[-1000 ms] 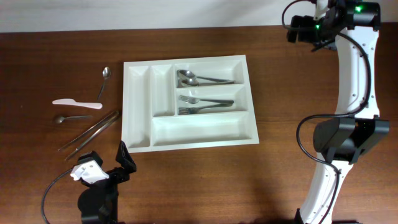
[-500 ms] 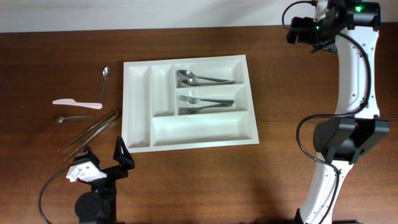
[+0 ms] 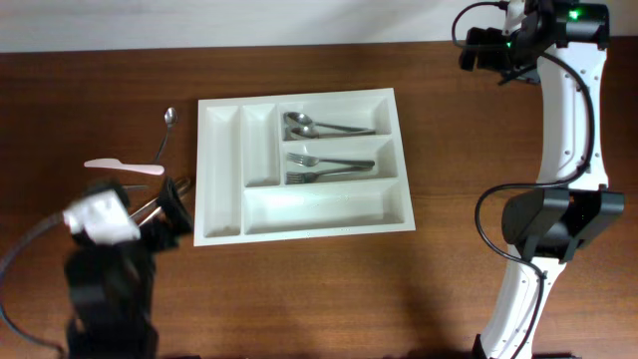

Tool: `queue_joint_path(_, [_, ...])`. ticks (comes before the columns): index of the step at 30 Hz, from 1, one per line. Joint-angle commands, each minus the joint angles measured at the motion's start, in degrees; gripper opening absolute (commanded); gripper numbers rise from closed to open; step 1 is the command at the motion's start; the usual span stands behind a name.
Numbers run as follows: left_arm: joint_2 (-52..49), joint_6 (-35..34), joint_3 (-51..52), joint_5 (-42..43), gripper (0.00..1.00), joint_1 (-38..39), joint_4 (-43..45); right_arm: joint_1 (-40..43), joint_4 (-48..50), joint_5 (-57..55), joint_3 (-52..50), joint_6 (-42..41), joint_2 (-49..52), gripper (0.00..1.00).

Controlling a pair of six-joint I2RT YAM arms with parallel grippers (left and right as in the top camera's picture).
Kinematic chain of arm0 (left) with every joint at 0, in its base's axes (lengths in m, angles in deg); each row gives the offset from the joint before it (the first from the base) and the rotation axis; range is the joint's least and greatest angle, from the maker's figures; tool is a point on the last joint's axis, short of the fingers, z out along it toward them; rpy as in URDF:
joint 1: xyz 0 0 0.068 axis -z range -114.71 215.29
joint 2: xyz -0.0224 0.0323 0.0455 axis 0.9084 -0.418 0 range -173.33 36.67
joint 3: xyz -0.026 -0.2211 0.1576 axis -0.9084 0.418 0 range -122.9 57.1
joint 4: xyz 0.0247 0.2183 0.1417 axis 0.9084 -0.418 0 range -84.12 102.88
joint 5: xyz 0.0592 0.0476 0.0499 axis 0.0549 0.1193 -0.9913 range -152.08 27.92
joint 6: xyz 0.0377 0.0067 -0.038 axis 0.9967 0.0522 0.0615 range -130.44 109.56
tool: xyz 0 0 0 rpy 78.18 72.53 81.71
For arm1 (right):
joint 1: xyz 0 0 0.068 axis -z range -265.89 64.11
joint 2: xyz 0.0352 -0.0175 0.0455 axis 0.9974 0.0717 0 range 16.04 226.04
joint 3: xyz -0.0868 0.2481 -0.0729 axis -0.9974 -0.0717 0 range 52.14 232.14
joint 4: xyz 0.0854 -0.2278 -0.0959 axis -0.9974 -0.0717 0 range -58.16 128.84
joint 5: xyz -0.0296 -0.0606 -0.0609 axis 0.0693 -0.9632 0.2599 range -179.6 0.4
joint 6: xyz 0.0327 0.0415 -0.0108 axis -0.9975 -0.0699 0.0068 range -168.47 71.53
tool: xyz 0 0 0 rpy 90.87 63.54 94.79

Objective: Pack container
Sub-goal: 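Move the left gripper over the silver tongs left of the tray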

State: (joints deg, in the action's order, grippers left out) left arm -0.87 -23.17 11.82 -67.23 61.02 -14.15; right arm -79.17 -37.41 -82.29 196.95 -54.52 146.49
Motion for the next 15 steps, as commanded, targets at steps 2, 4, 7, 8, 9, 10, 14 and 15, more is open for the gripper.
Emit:
queue_joint_path(2, [-19.5,1.77,-18.34,0.81,0.99,-0.28,-12.83,0.07,-0.04,-0.31,-0.31,-0.26,0.24,0.99])
queue_joint_path(4, [-25.92,1.79,-24.74,3.5,0.99,-0.28,-18.14,0.07,-0.04,-0.31,-0.31,-0.26,0.24,0.99])
queue_joint_path(7, [-33.14,1.75,-30.6,8.61,0.99,-0.28,-22.38,0.07,-0.04,-0.31,-0.31,-0.26,0.24,0.99])
queue_joint_path(8, [-34.75,1.75,-31.41,10.78,0.99,-0.28,-23.5,0.07,-0.04,-0.31,-0.31,-0.26,0.24,0.99])
queue_joint_path(9, [-36.24,1.75,-31.78,12.92,0.99,-0.28,-24.33,0.07,-0.04,-0.31,-0.31,-0.26,0.24,0.99])
queue_joint_path(10, [-37.33,1.77,-31.76,13.97,0.99,-0.28,-24.83,0.07,-0.04,-0.31,-0.31,-0.26,0.24,0.99])
queue_joint_path(14, [-40.54,5.46,-31.76,14.36,0.99,-0.28,-26.71,0.07,-0.04,-0.31,-0.31,-0.26,0.24,0.99])
queue_joint_path(15, [-41.22,8.76,-31.76,13.7,1.0,-0.31,-26.91,0.07,-0.04,-0.31,-0.31,-0.26,0.24,0.99])
